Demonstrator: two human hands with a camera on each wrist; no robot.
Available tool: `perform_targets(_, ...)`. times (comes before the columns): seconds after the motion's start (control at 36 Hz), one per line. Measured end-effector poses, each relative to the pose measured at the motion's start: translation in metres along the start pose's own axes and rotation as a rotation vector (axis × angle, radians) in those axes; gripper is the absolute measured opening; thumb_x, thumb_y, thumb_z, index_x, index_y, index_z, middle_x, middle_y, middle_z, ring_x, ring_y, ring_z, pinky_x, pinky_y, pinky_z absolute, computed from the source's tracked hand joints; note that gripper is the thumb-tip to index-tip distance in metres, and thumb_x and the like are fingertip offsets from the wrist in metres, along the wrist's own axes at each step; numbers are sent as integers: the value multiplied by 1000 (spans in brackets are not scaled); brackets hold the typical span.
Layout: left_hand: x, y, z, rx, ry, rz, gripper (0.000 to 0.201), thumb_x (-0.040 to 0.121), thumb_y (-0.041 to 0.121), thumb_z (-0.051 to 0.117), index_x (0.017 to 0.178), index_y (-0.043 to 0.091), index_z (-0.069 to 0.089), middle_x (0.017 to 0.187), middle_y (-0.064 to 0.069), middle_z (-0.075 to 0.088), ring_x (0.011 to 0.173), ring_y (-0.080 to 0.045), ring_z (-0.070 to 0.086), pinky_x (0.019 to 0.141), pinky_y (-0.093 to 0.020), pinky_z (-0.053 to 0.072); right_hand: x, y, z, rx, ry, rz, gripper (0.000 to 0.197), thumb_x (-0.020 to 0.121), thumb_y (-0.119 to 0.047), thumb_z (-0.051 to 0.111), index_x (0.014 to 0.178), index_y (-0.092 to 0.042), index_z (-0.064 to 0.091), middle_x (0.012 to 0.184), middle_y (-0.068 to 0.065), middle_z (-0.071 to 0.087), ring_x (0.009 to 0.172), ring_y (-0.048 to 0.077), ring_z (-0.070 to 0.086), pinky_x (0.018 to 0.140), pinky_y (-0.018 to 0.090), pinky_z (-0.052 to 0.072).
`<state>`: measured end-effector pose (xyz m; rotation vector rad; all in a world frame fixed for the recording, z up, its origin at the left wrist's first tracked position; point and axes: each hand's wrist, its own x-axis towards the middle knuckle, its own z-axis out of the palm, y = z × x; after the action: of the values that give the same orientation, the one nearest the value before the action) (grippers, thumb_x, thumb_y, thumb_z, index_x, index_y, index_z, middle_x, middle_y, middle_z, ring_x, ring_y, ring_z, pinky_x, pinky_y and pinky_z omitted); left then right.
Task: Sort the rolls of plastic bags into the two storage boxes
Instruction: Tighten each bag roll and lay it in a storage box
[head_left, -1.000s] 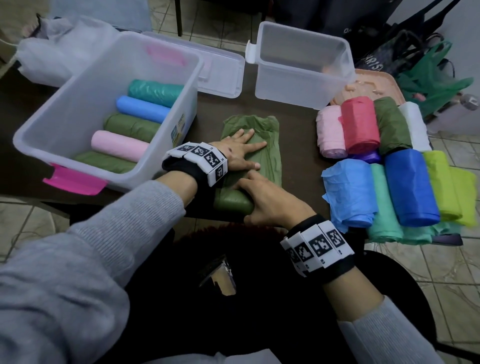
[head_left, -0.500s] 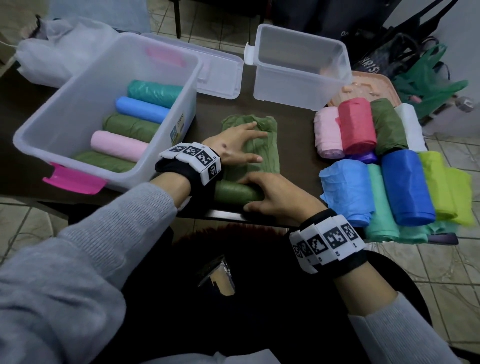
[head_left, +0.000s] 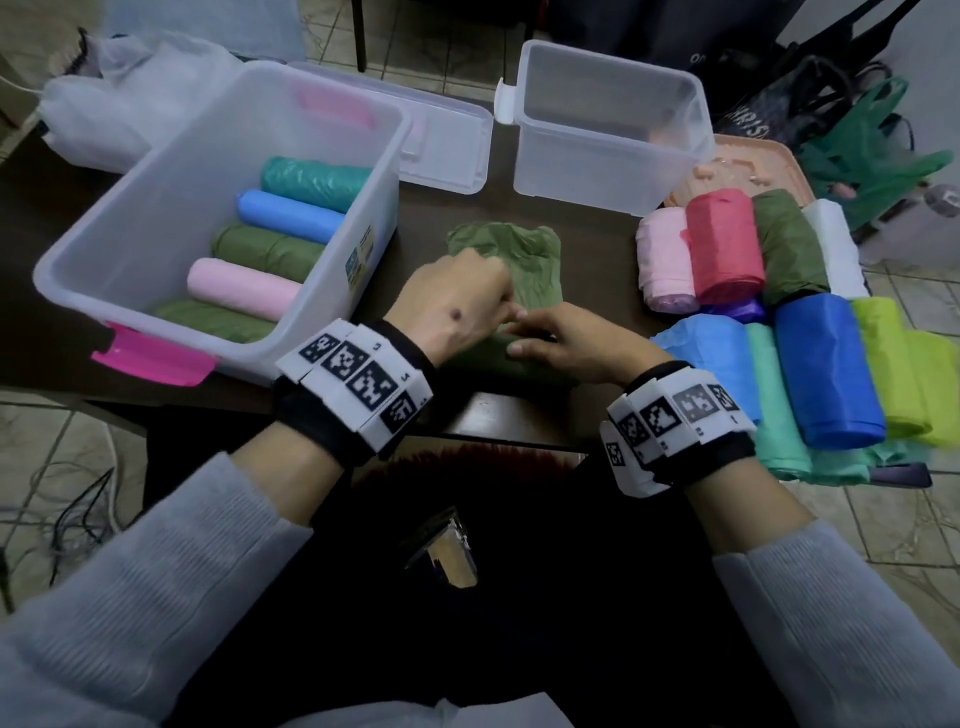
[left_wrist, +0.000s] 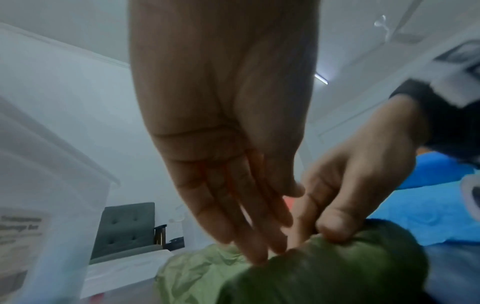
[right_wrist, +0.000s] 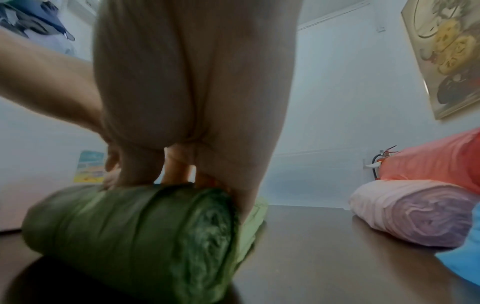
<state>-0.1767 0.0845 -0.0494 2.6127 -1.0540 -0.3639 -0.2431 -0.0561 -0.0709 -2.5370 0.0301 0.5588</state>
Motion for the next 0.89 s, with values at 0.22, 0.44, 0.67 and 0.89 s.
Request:
perform_targets(0.22, -12, -13, 13, 14, -156, -17, 53, 68, 37, 80, 115, 20, 60, 112, -11, 63, 102, -31, 59, 82, -36, 48, 10, 3, 6, 53, 130, 55, 30, 98, -23, 47, 120, -6, 59, 115, 13, 63, 109, 24, 57, 86, 25, 38)
perform_targets(0.44, 1, -14, 12, 60, -183, -21, 61, 63, 12, 83, 117, 15, 54, 116, -14, 59, 105, -33, 58, 81, -36, 46, -2, -15, 20, -379, 382, 139, 31, 93, -10, 43, 124, -9, 49, 121, 14, 46, 113, 31, 40, 89, 39, 38)
perform_targets(0.67, 23, -17, 1, -24, -302, -51, 49, 70, 15, 80, 116, 16, 64, 111, -9, 65, 102, -25, 60, 89, -35, 51, -9, -25, 43, -464, 327, 122, 52, 88, -6, 44, 138, -3, 32, 132, 15, 43, 121, 31, 41, 100, 35, 31)
perform_targets(0.89, 38, -22, -1, -56, -350, -80, 43, 80, 18, 69, 122, 19, 62, 111, -7, 65, 99, -22, 60, 92, -33, 49, 12, -19, 24, -430, 250, 148, 38, 92, -7, 46, 130, -4, 41, 130, 15, 47, 121, 32, 44, 97, 38, 35)
